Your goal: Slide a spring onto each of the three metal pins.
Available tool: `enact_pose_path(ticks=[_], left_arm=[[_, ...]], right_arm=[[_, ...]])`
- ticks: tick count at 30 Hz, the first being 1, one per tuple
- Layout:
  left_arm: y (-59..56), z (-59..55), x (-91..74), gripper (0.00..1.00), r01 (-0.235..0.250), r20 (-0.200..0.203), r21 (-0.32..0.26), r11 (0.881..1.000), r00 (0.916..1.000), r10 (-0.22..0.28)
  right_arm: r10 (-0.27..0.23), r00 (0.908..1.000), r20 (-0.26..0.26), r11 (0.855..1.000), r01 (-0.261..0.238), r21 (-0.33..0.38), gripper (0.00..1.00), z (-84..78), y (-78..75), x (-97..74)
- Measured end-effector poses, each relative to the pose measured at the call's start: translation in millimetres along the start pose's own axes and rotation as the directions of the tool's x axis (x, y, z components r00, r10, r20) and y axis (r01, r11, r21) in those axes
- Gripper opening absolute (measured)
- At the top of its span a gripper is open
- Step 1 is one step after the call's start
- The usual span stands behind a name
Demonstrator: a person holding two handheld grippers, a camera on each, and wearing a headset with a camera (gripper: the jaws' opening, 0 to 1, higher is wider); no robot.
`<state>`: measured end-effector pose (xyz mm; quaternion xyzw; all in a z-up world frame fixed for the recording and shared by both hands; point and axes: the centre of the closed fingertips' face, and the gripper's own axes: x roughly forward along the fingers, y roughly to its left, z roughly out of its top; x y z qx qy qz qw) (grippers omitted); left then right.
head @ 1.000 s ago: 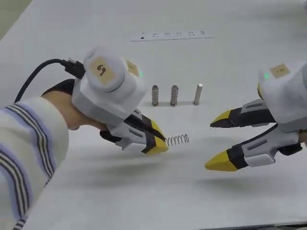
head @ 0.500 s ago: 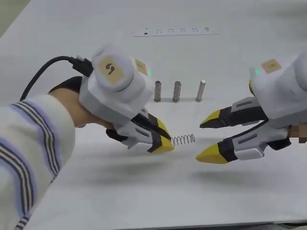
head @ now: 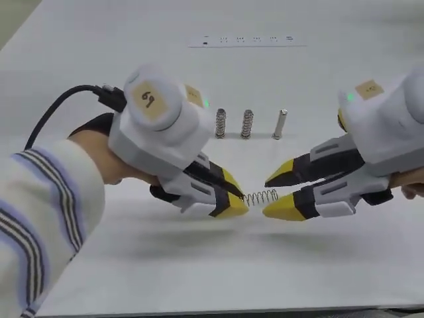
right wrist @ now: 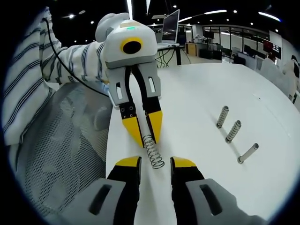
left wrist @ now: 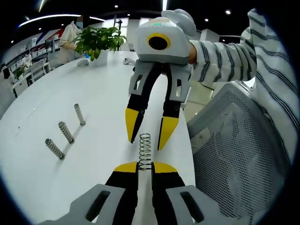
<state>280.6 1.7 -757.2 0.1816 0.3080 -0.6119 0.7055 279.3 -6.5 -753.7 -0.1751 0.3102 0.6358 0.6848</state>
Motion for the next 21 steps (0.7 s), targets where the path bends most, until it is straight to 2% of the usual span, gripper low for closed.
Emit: enact_pose_path(ticks=[5, 16, 21], left_arm=[[0.8, 0.5, -2.1, 0.02, -0.004, 0.015, -0.005, 1.0, 0.9999, 0.004], [-1.5, 2.1, -3.5, 0.02, 0.008, 0.035, -0.004, 1.0, 0.9994, -0.007], [-2.7, 3.3, -3.3, 0.02, 0.017, 0.046, -0.002, 1.0, 0.9988, -0.017]], right_arm=[[0.024, 0.9997, -0.002, 1.0, -0.024, 0.005, 0.17, 1.2, 4.0, 1.5], [0.028, 0.9995, -0.016, 0.999, -0.028, -0.017, 0.1, 2.8, 3.0, -0.3], [0.034, 0.9986, -0.041, 0.996, -0.037, -0.085, 0.1, 2.9, 4.6, -1.6]])
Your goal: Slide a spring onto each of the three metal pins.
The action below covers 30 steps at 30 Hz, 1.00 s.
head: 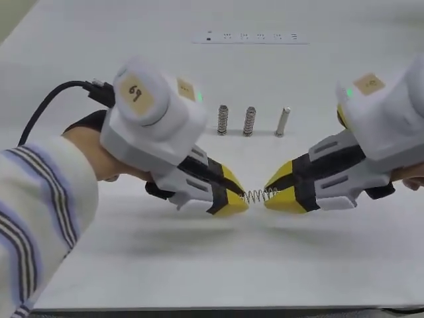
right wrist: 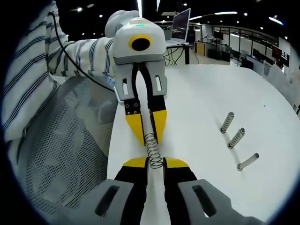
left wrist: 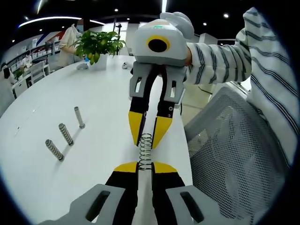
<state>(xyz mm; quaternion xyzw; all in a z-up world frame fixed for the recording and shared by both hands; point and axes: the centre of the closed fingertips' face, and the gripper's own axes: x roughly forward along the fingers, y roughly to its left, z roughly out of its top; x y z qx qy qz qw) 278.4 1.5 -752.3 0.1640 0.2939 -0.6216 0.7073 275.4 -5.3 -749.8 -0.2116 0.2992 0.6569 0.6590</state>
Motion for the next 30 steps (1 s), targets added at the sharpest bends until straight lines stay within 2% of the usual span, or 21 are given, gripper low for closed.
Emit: enact_pose_path(ticks=[6, 11, 13, 15, 17, 20, 24, 30], left_arm=[[2.2, 0.8, -0.9, 0.02, -0.002, 0.017, 0.002, 1.0, 0.9999, 0.002], [0.4, -1.2, 1.0, 0.02, 0.0, 0.022, 0.005, 1.0, 0.9998, 0.0], [0.1, -2.6, 2.7, 0.02, -0.008, 0.019, 0.015, 1.0, 0.9998, 0.007], [1.7, -3.8, 4.8, 0.02, -0.026, 0.011, 0.054, 0.998, 0.9996, 0.026], [-2.0, -3.3, 7.4, 0.02, -0.017, 0.019, 0.051, 0.999, 0.9997, 0.016], [-4.1, -1.4, 11.7, 0.02, -0.014, 0.032, 0.067, 0.998, 0.9994, 0.011], [-6.9, 1.7, 18.8, 0.02, -0.01, 0.042, 0.08, 0.997, 0.9991, 0.007], [-7.5, 13.5, 25.1, 0.02, -0.048, 0.067, 0.113, 0.992, 0.9969, 0.041]], right_arm=[[-0.007, 1.0, -0.005, 1.0, 0.007, -0.008, 0.09, 5.0, -3.1, -2.3], [0.013, 0.9993, -0.034, 0.999, -0.014, -0.042, 0.09, 6.1, -0.5, -1.5], [0.023, 0.9992, -0.034, 0.999, -0.024, -0.039, 0.09, 7.9, 1.3, -1.8], [0.033, 0.999, -0.032, 0.999, -0.034, -0.041, 0.08, 9.8, 3.6, -3.4], [0.038, 0.9985, -0.04, 0.998, -0.039, -0.045, 0.08, 9.3, 5.6, -4.6], [0.037, 0.9966, -0.074, 0.997, -0.042, -0.062, 0.08, 6.4, 8.5, -7.4], [0.034, 0.9953, -0.091, 0.997, -0.04, -0.065, 0.08, 7.9, 10.2, -11.8], [0.01, 0.9907, -0.136, 0.995, -0.023, -0.097, 0.08, 4.8, 8.1, -22.8]])
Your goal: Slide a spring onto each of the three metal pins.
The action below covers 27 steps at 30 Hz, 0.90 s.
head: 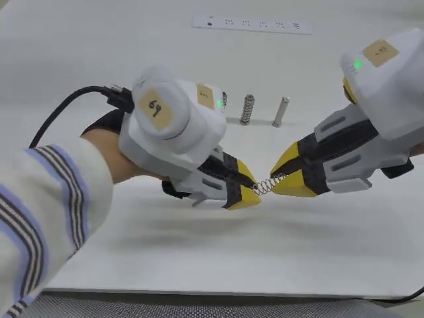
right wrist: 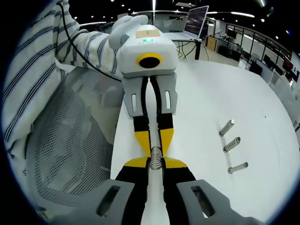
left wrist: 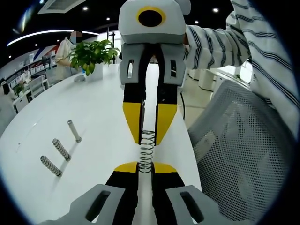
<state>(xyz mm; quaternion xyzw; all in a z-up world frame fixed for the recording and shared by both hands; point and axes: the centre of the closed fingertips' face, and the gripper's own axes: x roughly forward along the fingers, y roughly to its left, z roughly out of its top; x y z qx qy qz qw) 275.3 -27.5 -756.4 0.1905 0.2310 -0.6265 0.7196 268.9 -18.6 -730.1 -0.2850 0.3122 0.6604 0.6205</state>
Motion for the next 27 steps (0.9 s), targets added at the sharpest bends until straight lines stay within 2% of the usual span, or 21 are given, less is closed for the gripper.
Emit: enact_pose_path(ticks=[3, 7, 12, 14, 16, 19, 27], left_arm=[[2.0, 3.7, 3.1, 0.02, -0.009, 0.014, 0.001, 1.0, 0.9999, 0.009], [-2.6, 7.9, 8.5, 0.02, -0.004, 0.026, 0.013, 1.0, 0.9996, 0.004], [-8.8, 17.0, 16.0, 0.02, -0.003, 0.06, 0.029, 1.0, 0.9982, 0.002], [-10.0, 20.6, 17.2, 0.02, 0.004, 0.087, 0.045, 0.999, 0.9962, -0.008], [-9.5, 22.7, 17.7, 0.02, 0.007, 0.105, 0.02, 1.0, 0.9945, -0.009], [-8.9, 26.7, 18.7, 0.02, 0.008, 0.12, 0.015, 1.0, 0.9927, -0.01], [-5.7, 31.3, 19.8, 0.02, 0.0, 0.141, -0.009, 1.0, 0.9899, 0.001]], right_arm=[[-0.01, 0.9998, -0.018, 1.0, 0.01, -0.012, 0.08, -2.3, -0.6, -4.2], [-0.001, 0.999, -0.046, 1.0, 0.0, -0.018, 0.08, -4.2, 2.0, -8.2], [0.013, 0.9969, -0.078, 0.999, -0.015, -0.031, 0.08, -5.1, 6.0, -15.7], [0.015, 0.9953, -0.096, 0.999, -0.019, -0.039, 0.08, -6.6, 7.2, -18.4], [0.012, 0.9937, -0.112, 0.999, -0.017, -0.041, 0.08, -8.1, 7.1, -20.4], [0.008, 0.992, -0.126, 0.999, -0.012, -0.037, 0.08, -8.6, 5.6, -24.1], [0.002, 0.9871, -0.16, 0.997, -0.014, -0.077, 0.08, -8.1, 3.3, -27.3]])
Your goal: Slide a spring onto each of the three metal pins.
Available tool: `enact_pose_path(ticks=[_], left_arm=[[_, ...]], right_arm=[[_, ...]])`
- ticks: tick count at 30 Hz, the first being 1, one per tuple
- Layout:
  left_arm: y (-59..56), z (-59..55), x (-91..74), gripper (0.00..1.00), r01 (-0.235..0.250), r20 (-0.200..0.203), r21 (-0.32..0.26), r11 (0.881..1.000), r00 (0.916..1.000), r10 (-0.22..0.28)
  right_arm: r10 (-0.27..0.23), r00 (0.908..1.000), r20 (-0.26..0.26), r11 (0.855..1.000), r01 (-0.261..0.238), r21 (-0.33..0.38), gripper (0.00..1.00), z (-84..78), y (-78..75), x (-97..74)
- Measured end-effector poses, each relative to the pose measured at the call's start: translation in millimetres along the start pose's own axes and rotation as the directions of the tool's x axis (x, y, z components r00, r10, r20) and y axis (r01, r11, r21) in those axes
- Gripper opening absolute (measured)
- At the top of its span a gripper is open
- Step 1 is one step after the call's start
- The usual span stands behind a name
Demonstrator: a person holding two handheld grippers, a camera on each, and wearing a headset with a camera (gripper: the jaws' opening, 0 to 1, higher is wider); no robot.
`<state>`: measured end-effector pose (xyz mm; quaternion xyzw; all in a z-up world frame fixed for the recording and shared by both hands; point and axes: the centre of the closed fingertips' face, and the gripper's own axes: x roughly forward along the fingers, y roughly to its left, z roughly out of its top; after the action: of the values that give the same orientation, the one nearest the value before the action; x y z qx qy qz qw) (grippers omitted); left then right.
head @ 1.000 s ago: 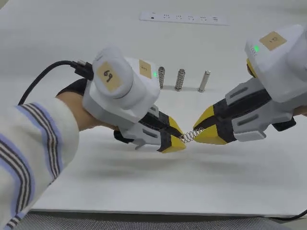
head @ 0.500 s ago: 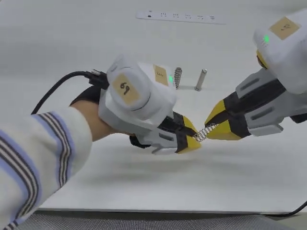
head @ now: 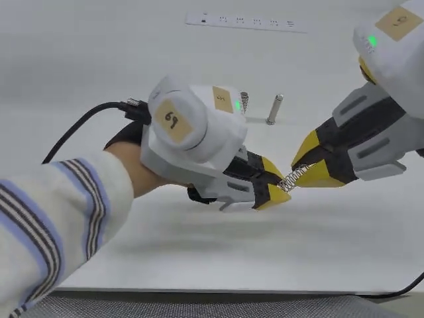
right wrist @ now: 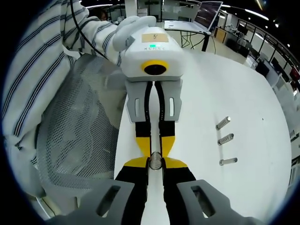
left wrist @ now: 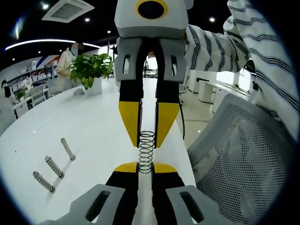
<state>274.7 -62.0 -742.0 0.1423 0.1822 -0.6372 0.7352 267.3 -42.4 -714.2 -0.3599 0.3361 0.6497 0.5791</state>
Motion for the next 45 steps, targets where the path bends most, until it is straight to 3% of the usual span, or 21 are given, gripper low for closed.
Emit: enact_pose_path(ticks=[12, 18, 30, 45], left_arm=[[2.3, -1.7, -0.6, 0.02, -0.013, 0.01, -0.029, 0.999, 0.9999, 0.014], [-0.3, -2.1, 1.4, 0.02, -0.006, 0.013, -0.034, 0.999, 0.9999, 0.007], [-3.1, 8.5, -0.6, 0.02, -0.001, 0.052, -0.038, 0.999, 0.9986, 0.003], [-3.1, 2.6, -1.6, 0.02, -0.009, 0.041, -0.041, 0.999, 0.9991, 0.011]], right_arm=[[-0.002, 0.9994, -0.035, 0.999, 0.0, -0.05, 0.09, 2.3, -3.9, 2.4], [0.01, 0.9983, -0.058, 0.999, -0.013, -0.05, 0.15, 0.5, -0.1, 6.8], [0.035, 0.9943, -0.101, 0.998, -0.04, -0.056, 0.09, -6.9, 2.6, 13.4], [0.054, 0.9913, -0.12, 0.998, -0.057, -0.024, 0.08, -7.3, 3.0, 17.3]])
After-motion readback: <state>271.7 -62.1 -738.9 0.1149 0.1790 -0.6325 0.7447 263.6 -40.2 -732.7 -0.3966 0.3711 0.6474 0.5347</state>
